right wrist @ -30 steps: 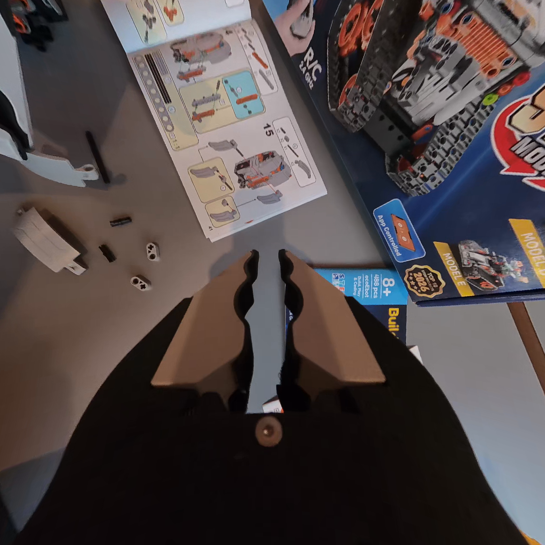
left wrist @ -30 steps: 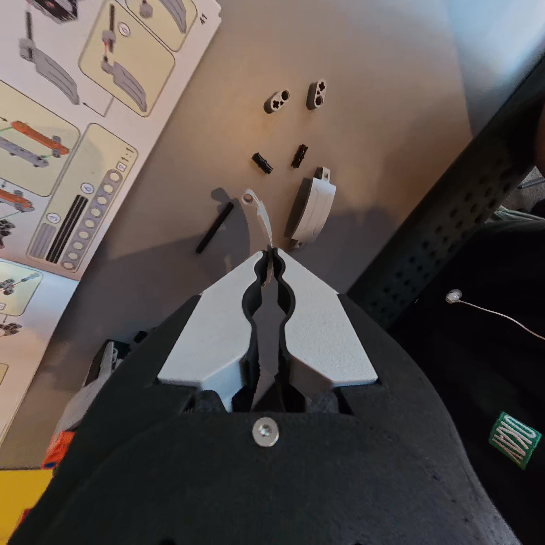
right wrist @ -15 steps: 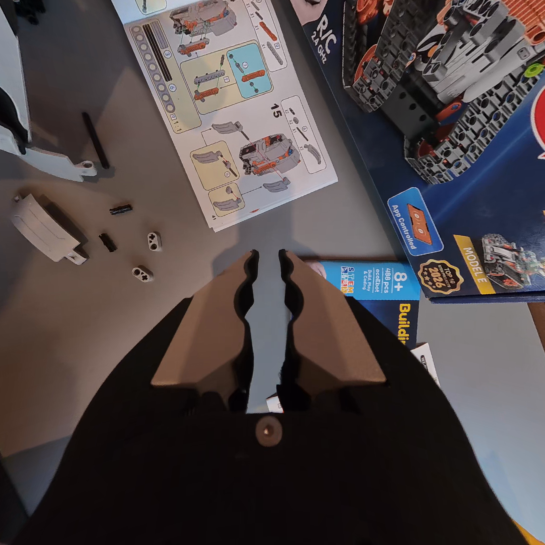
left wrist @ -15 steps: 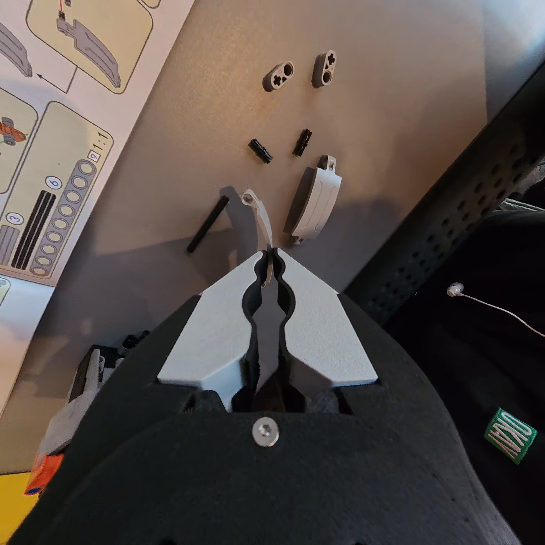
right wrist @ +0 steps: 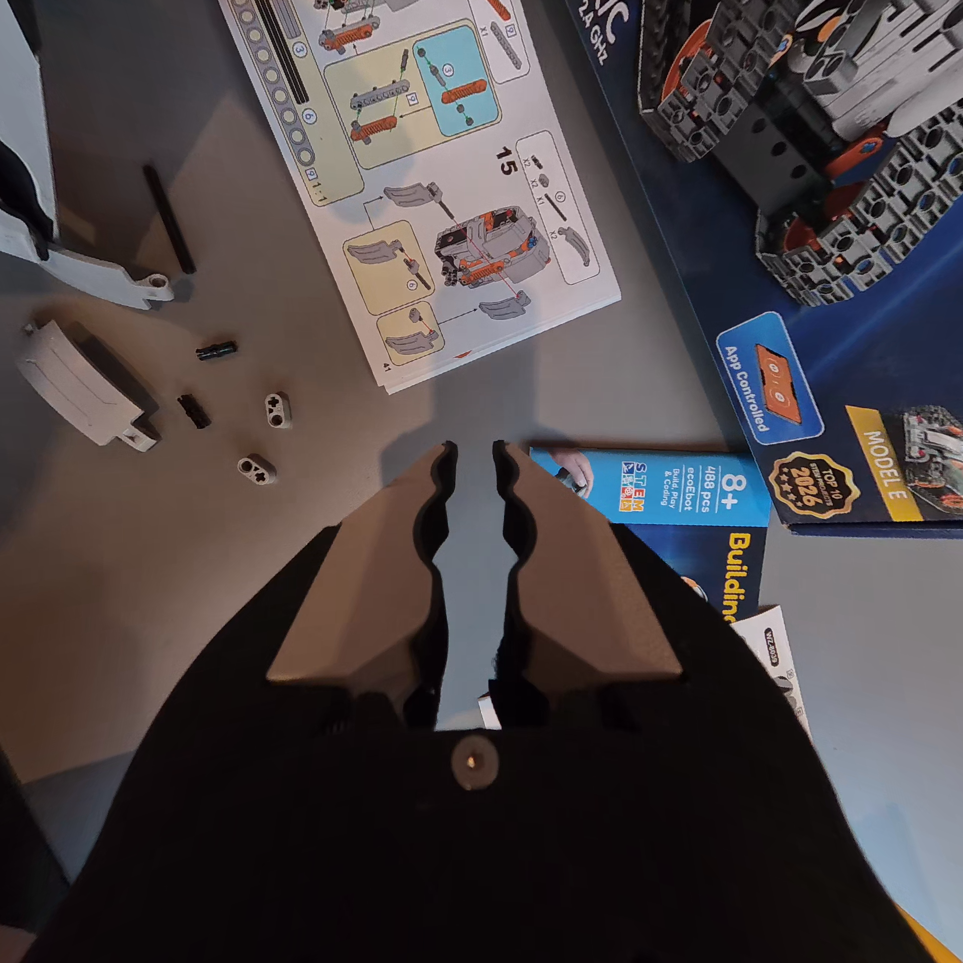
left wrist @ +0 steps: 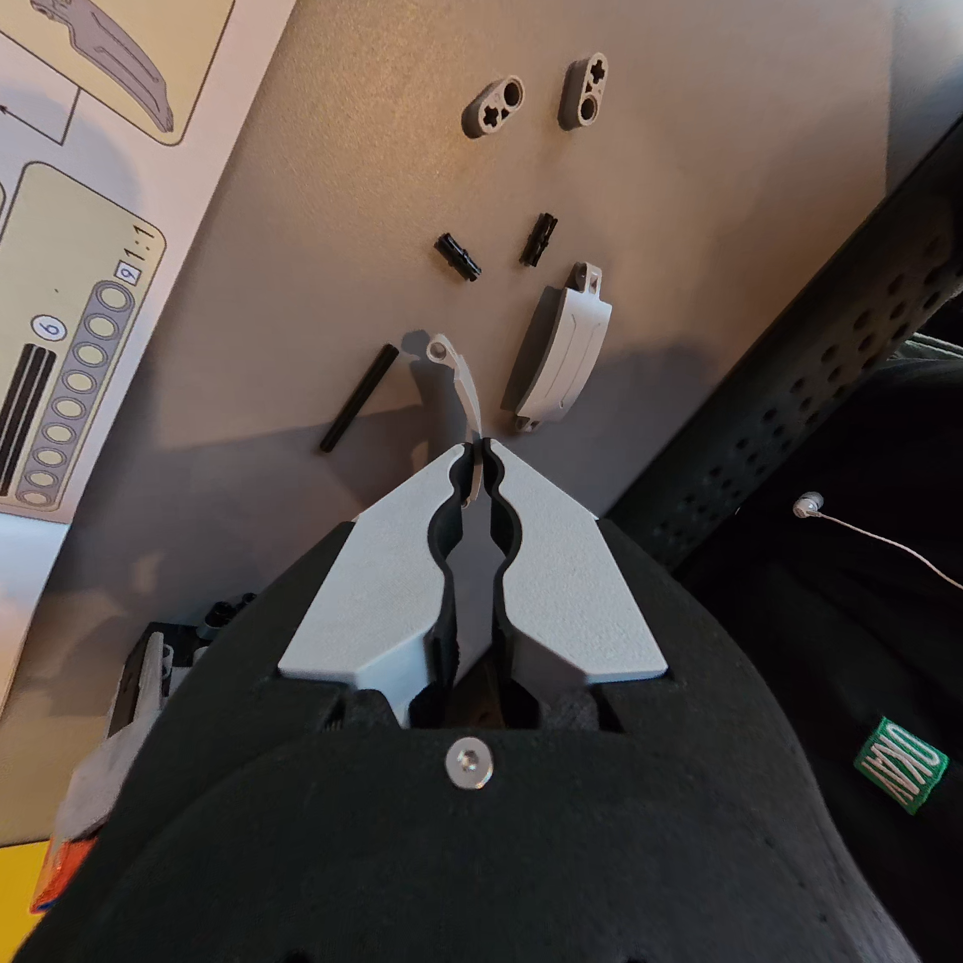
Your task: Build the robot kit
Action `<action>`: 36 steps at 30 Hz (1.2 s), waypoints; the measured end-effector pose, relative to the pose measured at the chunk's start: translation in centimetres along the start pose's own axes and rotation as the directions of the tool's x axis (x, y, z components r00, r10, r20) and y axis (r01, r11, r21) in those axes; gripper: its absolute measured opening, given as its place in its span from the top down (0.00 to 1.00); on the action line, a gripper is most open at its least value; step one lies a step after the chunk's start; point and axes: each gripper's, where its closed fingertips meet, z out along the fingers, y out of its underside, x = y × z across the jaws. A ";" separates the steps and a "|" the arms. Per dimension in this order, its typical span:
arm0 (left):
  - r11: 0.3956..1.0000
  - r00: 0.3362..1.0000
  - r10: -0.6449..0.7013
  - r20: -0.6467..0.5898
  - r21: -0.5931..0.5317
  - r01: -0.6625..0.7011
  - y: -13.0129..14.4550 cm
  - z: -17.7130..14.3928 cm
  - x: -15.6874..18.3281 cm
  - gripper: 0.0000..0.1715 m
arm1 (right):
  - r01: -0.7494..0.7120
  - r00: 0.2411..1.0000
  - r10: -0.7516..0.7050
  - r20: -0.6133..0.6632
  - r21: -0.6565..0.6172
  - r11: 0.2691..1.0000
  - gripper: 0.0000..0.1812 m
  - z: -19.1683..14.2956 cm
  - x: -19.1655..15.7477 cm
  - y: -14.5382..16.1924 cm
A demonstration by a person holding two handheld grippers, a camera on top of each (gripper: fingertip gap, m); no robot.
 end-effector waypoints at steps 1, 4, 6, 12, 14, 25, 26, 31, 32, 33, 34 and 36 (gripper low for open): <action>1.000 1.000 -0.002 -0.003 -0.003 0.002 0.0 0.1 0.0 0.99 | 0.000 1.000 0.000 0.002 -0.001 1.000 0.93 0.0 0.0 0.0; 1.000 1.000 -0.005 -0.006 -0.007 0.005 0.0 0.2 0.0 0.99 | 0.000 1.000 0.000 0.006 -0.007 1.000 0.93 0.1 -0.1 0.1; 1.000 1.000 -0.007 -0.007 -0.012 0.007 0.0 0.3 -0.1 0.99 | 0.000 1.000 0.000 0.009 -0.010 1.000 0.93 0.2 -0.1 0.2; 1.000 1.000 -0.006 -0.010 -0.016 0.006 0.0 0.4 -0.1 0.99 | -0.001 1.000 0.002 0.015 -0.023 1.000 0.93 0.4 -0.2 0.4; 1.000 1.000 -0.009 -0.016 -0.020 0.009 0.1 0.5 -0.1 0.99 | -0.002 1.000 0.002 0.017 -0.026 1.000 0.93 0.4 -0.2 0.5; 0.999 0.998 -0.039 -0.046 -0.001 0.039 -0.1 0.3 0.1 0.94 | -0.002 1.000 0.003 0.028 -0.040 0.999 0.93 0.7 -0.4 0.7; 0.999 0.998 -0.040 -0.044 0.004 0.040 -0.2 0.3 0.1 0.94 | -0.002 1.000 0.003 0.029 -0.041 0.999 0.93 0.7 -0.4 0.7; 0.998 0.998 -0.048 -0.030 0.047 0.049 -0.4 -0.7 0.1 0.94 | -0.002 0.999 0.004 0.037 -0.048 0.999 0.93 0.8 -0.5 0.8; 0.997 0.999 -0.049 -0.024 0.064 0.050 -0.5 -1.0 0.1 0.95 | -0.002 0.999 0.003 0.039 -0.048 0.999 0.93 0.9 -0.6 0.8; 0.995 0.999 -0.048 -0.018 0.082 0.049 -0.5 -1.4 0.1 0.96 | -0.001 0.999 0.003 0.043 -0.049 0.999 0.93 0.9 -0.6 0.8; 0.994 0.999 -0.047 -0.009 0.103 0.047 -0.5 -1.9 0.1 0.96 | 0.000 0.999 0.002 0.046 -0.050 0.999 0.93 0.9 -0.7 0.8; 0.987 0.999 -0.053 0.014 0.155 0.050 -0.7 -3.0 0.1 0.97 | 0.004 0.999 -0.002 0.053 -0.047 0.999 0.93 0.9 -0.9 0.7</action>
